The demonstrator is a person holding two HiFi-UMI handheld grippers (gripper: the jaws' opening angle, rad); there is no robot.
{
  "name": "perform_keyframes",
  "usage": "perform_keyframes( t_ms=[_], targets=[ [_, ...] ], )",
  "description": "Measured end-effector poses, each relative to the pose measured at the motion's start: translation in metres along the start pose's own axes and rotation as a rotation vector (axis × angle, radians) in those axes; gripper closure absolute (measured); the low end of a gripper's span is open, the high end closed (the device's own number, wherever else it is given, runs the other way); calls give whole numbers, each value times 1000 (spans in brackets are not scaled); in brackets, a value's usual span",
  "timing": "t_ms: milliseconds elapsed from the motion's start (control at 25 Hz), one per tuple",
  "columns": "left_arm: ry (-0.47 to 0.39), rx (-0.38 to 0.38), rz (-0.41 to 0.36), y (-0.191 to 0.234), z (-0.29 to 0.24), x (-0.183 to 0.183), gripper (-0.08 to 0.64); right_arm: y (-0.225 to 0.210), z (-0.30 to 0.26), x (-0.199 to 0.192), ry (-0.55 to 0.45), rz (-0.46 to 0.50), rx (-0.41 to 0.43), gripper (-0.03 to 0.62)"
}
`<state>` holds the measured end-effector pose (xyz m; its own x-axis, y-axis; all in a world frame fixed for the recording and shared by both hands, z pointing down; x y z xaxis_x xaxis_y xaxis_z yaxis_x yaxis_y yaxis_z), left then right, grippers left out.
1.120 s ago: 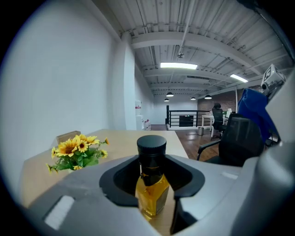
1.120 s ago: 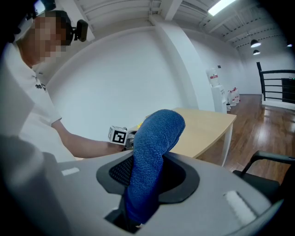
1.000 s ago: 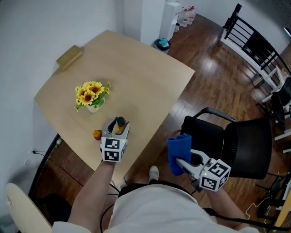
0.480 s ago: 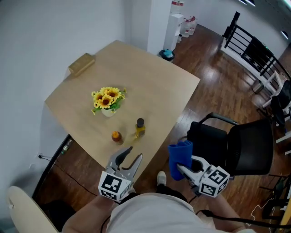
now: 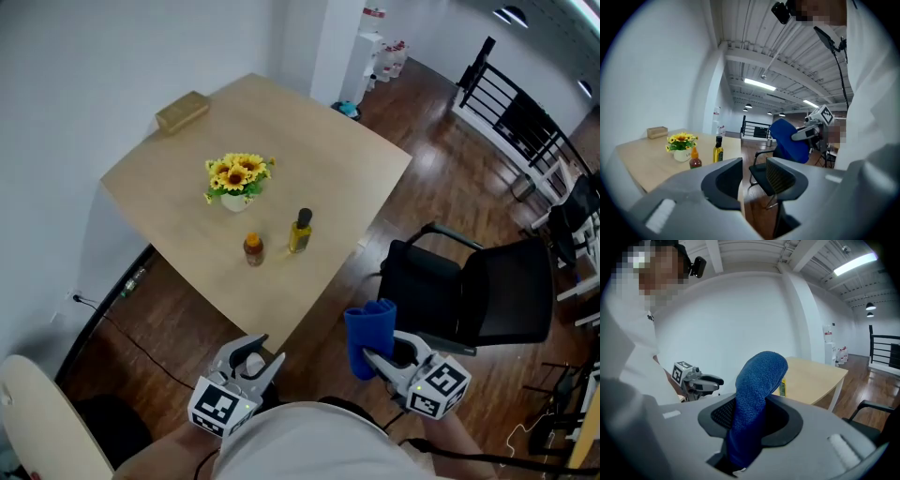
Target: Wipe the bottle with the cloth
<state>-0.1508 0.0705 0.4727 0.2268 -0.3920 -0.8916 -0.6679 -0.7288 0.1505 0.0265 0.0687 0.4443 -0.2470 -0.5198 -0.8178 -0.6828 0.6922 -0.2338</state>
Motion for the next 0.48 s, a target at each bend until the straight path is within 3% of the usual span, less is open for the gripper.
perform_keyframes(
  t_ms=[320, 480],
  targets=[
    [-46, 166, 46, -97, 61, -14, 397, 42, 86, -57, -68, 70, 59, 448],
    [-2, 159, 54, -153, 81, -21, 397, 60, 120, -95, -68, 41, 80, 448]
  ],
)
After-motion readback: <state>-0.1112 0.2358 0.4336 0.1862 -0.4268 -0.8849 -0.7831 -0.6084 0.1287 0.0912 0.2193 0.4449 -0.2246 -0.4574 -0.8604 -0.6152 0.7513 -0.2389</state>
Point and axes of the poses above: the fingertips, and each gripper's own axes: z backward along the fingers, y to its left, x out of its top, the point moved 1 cm from there along z, backward along the fingers, and after that the axes turned 8 degrees about y, right-handed, at the moved point
